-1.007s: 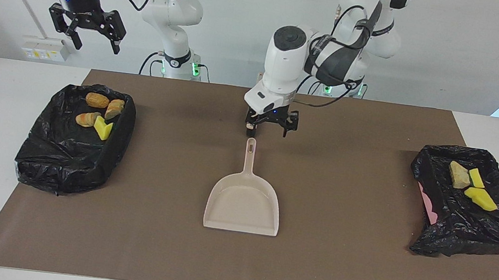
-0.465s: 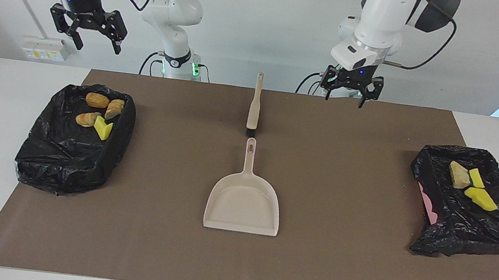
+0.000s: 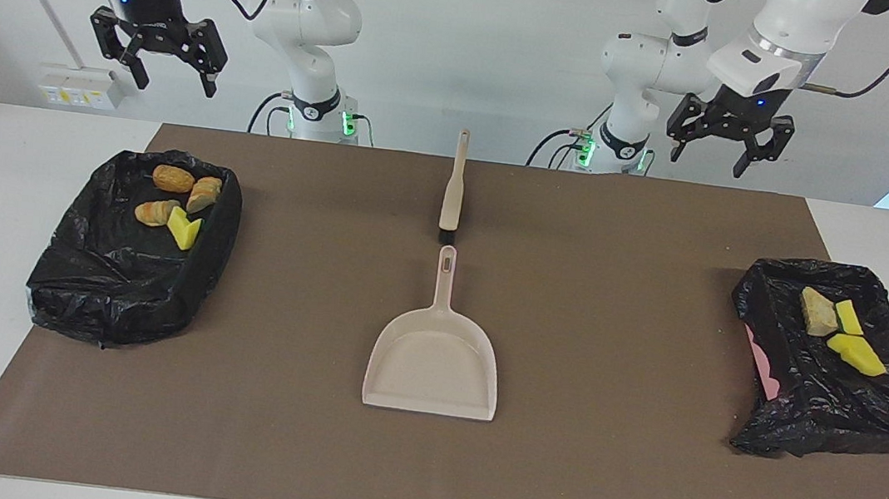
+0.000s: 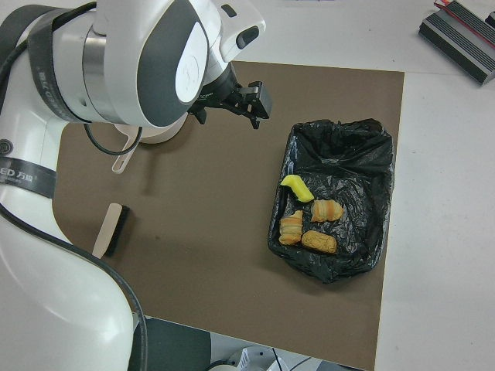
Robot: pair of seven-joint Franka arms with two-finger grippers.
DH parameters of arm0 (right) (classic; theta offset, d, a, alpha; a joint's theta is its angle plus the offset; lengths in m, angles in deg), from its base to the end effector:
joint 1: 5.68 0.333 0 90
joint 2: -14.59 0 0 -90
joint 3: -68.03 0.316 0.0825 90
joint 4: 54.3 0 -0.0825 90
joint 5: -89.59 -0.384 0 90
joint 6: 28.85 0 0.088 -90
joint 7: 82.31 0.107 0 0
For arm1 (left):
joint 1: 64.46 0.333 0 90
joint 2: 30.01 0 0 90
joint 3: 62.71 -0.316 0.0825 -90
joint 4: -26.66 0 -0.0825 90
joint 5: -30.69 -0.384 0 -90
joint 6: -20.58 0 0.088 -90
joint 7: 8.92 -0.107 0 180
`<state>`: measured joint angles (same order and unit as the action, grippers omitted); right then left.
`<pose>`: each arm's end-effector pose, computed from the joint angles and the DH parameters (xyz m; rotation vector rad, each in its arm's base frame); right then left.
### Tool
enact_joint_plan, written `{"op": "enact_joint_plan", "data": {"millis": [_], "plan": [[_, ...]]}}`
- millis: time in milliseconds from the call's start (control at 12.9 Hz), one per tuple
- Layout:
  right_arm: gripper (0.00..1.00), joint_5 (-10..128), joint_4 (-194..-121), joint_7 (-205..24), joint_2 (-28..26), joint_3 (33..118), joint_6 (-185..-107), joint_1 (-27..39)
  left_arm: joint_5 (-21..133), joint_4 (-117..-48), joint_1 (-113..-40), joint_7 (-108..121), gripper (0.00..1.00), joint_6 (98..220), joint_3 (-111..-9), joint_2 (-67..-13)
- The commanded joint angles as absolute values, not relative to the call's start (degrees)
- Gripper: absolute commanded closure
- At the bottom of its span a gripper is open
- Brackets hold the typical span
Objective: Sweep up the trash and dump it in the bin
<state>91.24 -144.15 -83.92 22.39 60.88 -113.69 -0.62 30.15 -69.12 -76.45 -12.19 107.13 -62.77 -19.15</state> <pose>0.5006 -0.0270 0.6889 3.1274 -0.0171 0.0739 0.4774 -0.0997 0.6706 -3.1068 0.4135 -0.0455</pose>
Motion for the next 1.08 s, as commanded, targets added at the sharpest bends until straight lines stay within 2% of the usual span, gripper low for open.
{"op": "enact_joint_plan", "data": {"millis": [0, 155, 1007], "plan": [[0.00, 91.70, -145.26, -85.65, 23.47, 61.44, -113.57, -1.20, 30.69, -61.16, -74.13, -14.63, 0.00, 101.37, -62.53, -23.84], [0.00, 91.70, -145.26, -85.74, 23.47, 61.44, -113.57, -1.20, 32.70, -57.47, -72.12, -14.55, 0.00, 99.60, -62.54, -26.48], [0.00, 91.70, -145.26, -86.00, 23.56, 61.44, -113.13, -1.20, 32.10, -55.78, -70.09, -16.04, 0.00, 98.89, -62.97, -27.90]]}}
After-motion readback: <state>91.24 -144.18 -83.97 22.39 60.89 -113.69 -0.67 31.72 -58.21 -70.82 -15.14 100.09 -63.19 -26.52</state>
